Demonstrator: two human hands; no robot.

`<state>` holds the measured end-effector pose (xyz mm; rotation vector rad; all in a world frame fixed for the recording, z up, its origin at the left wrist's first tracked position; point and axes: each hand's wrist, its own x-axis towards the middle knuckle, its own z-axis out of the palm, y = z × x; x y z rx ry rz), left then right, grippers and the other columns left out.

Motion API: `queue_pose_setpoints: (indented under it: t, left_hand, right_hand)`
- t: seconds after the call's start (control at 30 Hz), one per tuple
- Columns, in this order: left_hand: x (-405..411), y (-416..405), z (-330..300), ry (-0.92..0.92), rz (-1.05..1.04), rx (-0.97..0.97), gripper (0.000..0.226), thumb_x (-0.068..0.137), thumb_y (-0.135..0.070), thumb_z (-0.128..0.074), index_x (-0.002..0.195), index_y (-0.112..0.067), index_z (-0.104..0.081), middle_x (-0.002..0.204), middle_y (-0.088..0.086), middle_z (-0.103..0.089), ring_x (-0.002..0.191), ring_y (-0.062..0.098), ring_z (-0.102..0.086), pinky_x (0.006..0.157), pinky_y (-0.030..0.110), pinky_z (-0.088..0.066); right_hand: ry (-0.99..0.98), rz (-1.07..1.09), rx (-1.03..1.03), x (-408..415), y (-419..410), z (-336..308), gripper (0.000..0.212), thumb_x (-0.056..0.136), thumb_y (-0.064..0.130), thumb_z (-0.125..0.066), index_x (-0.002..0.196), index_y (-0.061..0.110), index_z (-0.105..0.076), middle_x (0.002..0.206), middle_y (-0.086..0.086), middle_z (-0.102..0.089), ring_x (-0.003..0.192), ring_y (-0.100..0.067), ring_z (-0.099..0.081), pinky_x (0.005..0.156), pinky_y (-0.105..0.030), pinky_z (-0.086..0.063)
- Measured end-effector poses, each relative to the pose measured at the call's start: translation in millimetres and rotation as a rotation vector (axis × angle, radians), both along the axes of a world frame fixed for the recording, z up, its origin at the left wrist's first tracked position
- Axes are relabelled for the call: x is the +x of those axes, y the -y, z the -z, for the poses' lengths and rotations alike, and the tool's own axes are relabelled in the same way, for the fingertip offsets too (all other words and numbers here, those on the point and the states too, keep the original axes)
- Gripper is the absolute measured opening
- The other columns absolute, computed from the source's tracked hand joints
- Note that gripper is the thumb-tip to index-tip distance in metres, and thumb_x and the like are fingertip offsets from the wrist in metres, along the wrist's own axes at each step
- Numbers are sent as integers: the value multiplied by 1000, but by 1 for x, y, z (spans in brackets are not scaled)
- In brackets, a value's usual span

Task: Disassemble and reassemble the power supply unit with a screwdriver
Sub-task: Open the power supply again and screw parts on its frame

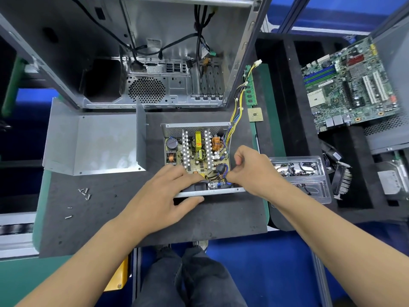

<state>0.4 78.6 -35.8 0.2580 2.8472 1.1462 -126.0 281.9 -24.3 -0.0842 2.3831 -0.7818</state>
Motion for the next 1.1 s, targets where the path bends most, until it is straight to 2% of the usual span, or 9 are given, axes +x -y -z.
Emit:
queue_pose_setpoints:
  t: [0.23, 0.4, 0.53, 0.67, 0.7, 0.8, 0.87, 0.97, 1.1]
  left_hand:
    - [0, 0, 0, -8, 2, 3, 47, 92, -48, -54, 125, -16, -66, 96, -5, -54, 92, 19, -50, 84, 38, -48]
    - [0, 0, 0, -5, 5, -2, 47, 92, -49, -54, 125, -18, -66, 96, -6, -54, 93, 18, -50, 84, 35, -47]
    - [0, 0, 2, -7, 2, -6, 46, 92, -49, -54, 125, -19, -66, 95, -7, -53, 92, 18, -49, 83, 34, -47]
    - [0, 0, 5, -23, 0, -3, 45, 92, -48, -56, 125, -19, -66, 95, -7, -52, 92, 17, -48, 83, 34, -47]
    - [0, 1, 5, -24, -1, -1, 44, 92, -48, -56, 125, -20, -65, 95, -8, -52, 92, 16, -48, 83, 34, -47]
    - [1, 1, 5, -22, -9, 4, 45, 92, -49, -56, 126, -21, -65, 95, -9, -51, 92, 14, -48, 83, 33, -47]
    - [1, 1, 6, -12, -11, 2, 46, 92, -50, -55, 126, -21, -65, 96, -10, -51, 93, 13, -48, 83, 32, -47]
    - [0, 0, 5, -14, -16, -4, 48, 91, -51, -54, 126, -20, -65, 96, -9, -53, 93, 13, -48, 84, 30, -46]
    - [1, 2, 2, -6, -3, -31, 52, 90, -55, -55, 127, -20, -66, 99, -7, -62, 94, 16, -56, 84, 34, -50]
  right_hand:
    - [-29, -2, -4, 4, 0, -3, 26, 72, 11, -68, 78, 13, -43, 83, -18, -68, 60, -20, -35, 52, -27, -36]
    - [26, -48, 57, -2, 3, -7, 28, 72, 12, -68, 76, 19, -41, 80, -9, -67, 57, -21, -40, 52, -27, -40]
    - [16, -105, 124, -7, 9, -8, 32, 72, 14, -71, 76, 20, -40, 88, -10, -69, 62, -24, -46, 56, -29, -42]
    - [-12, -169, 198, -8, 13, -9, 30, 73, 14, -73, 74, 19, -44, 78, -6, -63, 54, -16, -47, 47, -25, -39]
    - [-11, -166, 206, -8, 14, -8, 29, 73, 14, -73, 74, 19, -45, 75, -5, -63, 54, -17, -53, 47, -25, -42]
    - [52, -76, 162, -9, 14, -8, 25, 74, 10, -75, 77, 17, -52, 79, -6, -68, 58, -20, -72, 58, -31, -58]
    - [94, -2, 113, -9, 14, -9, 25, 75, 7, -77, 76, 16, -54, 80, -6, -68, 56, -18, -72, 57, -30, -58]
    - [95, 17, 119, -7, 15, -8, 20, 75, 7, -77, 75, 16, -58, 83, -8, -71, 63, -21, -74, 65, -36, -63]
    - [227, 253, -106, -6, -2, -6, 20, 83, 19, -79, 83, 11, -61, 87, -13, -74, 62, -17, -71, 53, -26, -56]
